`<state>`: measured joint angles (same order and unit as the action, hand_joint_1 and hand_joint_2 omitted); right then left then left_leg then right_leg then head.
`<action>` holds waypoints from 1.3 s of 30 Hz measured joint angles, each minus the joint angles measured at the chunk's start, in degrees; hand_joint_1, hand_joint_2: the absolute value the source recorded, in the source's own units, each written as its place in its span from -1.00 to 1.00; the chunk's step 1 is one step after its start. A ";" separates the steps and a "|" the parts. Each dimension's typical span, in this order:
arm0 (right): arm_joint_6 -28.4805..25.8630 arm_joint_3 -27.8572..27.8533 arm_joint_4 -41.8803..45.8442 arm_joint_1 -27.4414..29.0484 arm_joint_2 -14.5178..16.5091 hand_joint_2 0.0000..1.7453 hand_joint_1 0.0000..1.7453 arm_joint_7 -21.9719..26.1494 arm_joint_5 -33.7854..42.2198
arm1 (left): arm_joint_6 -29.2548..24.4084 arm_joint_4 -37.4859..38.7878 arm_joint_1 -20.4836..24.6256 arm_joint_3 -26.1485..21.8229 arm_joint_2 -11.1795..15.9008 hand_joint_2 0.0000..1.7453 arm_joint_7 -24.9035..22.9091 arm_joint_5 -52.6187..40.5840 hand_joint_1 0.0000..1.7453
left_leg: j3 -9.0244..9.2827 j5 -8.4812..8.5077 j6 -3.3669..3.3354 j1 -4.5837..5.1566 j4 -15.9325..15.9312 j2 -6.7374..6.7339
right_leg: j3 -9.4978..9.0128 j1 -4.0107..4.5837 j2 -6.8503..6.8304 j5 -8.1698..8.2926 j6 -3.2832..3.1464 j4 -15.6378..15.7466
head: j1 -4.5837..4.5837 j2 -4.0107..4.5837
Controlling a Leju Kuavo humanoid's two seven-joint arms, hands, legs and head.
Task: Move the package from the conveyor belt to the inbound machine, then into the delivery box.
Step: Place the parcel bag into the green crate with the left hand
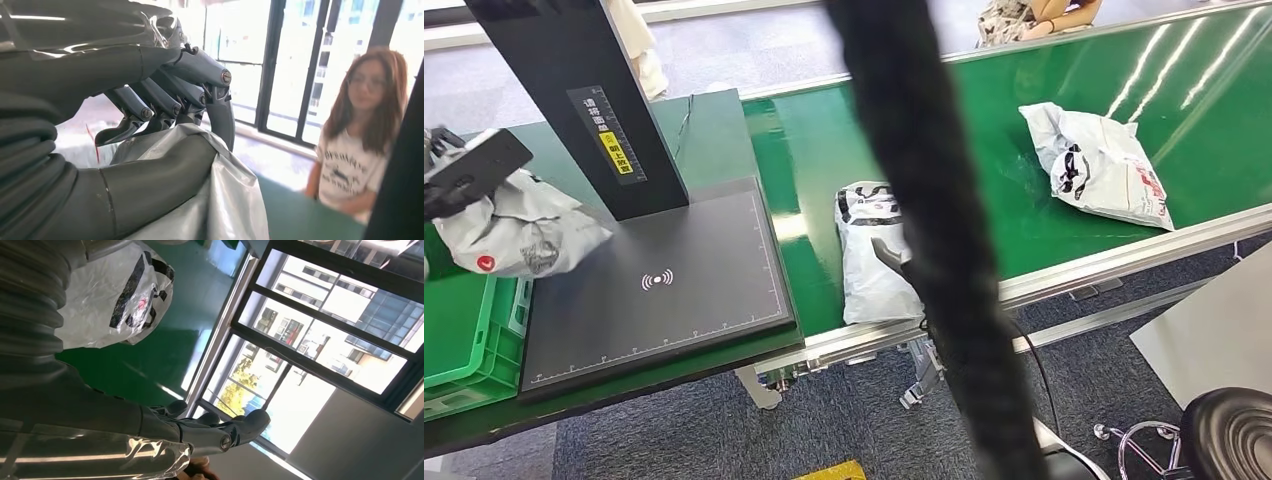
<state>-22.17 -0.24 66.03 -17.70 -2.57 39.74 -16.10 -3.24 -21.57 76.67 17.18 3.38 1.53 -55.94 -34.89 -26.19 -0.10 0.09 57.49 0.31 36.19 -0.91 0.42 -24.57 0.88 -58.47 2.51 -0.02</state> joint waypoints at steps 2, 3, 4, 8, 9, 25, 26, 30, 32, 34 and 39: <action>-0.23 0.06 0.00 0.41 0.17 1.00 -1.00 0.01 -0.26 | 0.66 -0.66 1.85 -0.42 0.37 1.00 -0.91 -0.92 1.00 | -0.02 0.00 0.00 0.00 -0.01 0.00 | 0.02 0.00 0.00 0.00 0.00 0.00 | -0.01 0.00; -0.29 0.10 0.00 0.55 0.24 1.00 -1.00 0.01 -0.33 | 0.92 -0.99 2.66 -0.66 0.55 1.00 -1.27 -1.39 1.00 | -0.03 0.00 0.00 0.00 -0.01 0.00 | 0.03 0.00 0.00 0.00 0.00 -0.01 | -0.01 0.00; -0.34 0.16 0.00 0.64 0.30 1.00 -1.00 0.01 -0.35 | 1.15 -1.30 3.42 -0.89 0.74 1.00 -1.57 -1.89 1.00 | -0.04 0.00 0.00 0.00 -0.01 0.00 | 0.04 0.00 0.00 0.00 0.00 -0.01 | -0.01 0.00; -0.62 0.47 -0.01 0.65 0.43 1.00 -1.00 0.02 0.16 | 2.38 -2.42 6.07 -1.93 1.63 1.00 -2.39 -4.17 1.00 | -0.06 0.00 0.00 0.00 -0.01 0.00 | 0.05 0.00 0.00 0.00 0.00 -0.01 | 0.01 0.00; -0.71 0.56 -0.01 0.61 0.46 1.00 -1.00 0.02 0.32 | 2.73 -2.69 6.66 -2.21 1.88 1.00 -2.52 -4.66 1.00 | -0.07 0.00 0.00 0.00 -0.01 0.00 | 0.05 0.00 0.00 0.00 0.00 -0.01 | 0.00 0.00; -1.83 1.24 0.06 1.55 0.38 1.00 -1.00 0.02 1.20 | 3.94 -5.25 10.08 -6.97 5.98 1.00 -1.63 -5.04 1.00 | -0.06 0.00 0.00 0.00 -0.03 -0.04 | 0.07 0.00 0.02 -0.01 -0.01 -0.01 | 0.00 0.00; -1.95 1.25 0.20 1.97 0.27 1.00 -1.00 0.02 1.20 | 3.50 -5.25 9.68 -7.58 6.73 1.00 -0.72 -4.52 1.00 | -0.06 0.00 0.00 0.00 -0.03 -0.05 | 0.07 0.00 0.03 -0.01 -0.01 -0.02 | 0.00 0.00; -2.40 1.29 0.90 3.60 -0.32 1.00 -1.00 0.02 1.17 | 1.34 -5.25 6.67 -10.44 10.44 1.00 3.86 -2.06 1.00 | -0.05 0.00 0.01 0.00 -0.05 -0.10 | 0.10 0.01 0.07 -0.03 -0.03 -0.03 | -0.01 0.00; -2.60 1.31 1.22 4.25 -0.52 1.00 -1.00 0.02 1.05 | 0.23 -5.25 4.61 -11.95 12.28 1.00 6.22 -0.75 1.00 | -0.05 0.00 0.01 -0.01 -0.05 -0.12 | 0.10 0.02 0.07 -0.04 -0.04 -0.03 | -0.01 0.00; -2.82 1.31 1.57 4.96 -0.67 1.00 -1.00 0.02 0.94 | -0.95 -5.25 2.32 -13.40 14.00 1.00 8.58 0.67 1.00 | -0.05 0.00 0.01 -0.01 -0.06 -0.13 | 0.10 0.02 0.07 -0.05 -0.04 -0.03 | -0.01 0.00; -3.38 1.36 3.41 8.02 -0.97 1.00 -1.00 0.04 1.22 | -3.37 -5.57 -5.27 -17.03 18.86 1.00 15.87 4.80 1.00 | -0.04 -0.03 0.04 -0.01 -0.07 -0.21 | 0.10 0.00 0.12 -0.07 -0.04 -0.02 | -0.01 0.00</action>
<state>-25.56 1.11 69.44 -9.68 -3.54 39.78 -14.87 -6.61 -27.14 71.40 0.16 22.25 17.39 -51.15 -34.93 -26.22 -0.06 0.09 57.42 0.10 36.29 -0.90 0.54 -24.64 0.84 -58.49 2.50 -0.02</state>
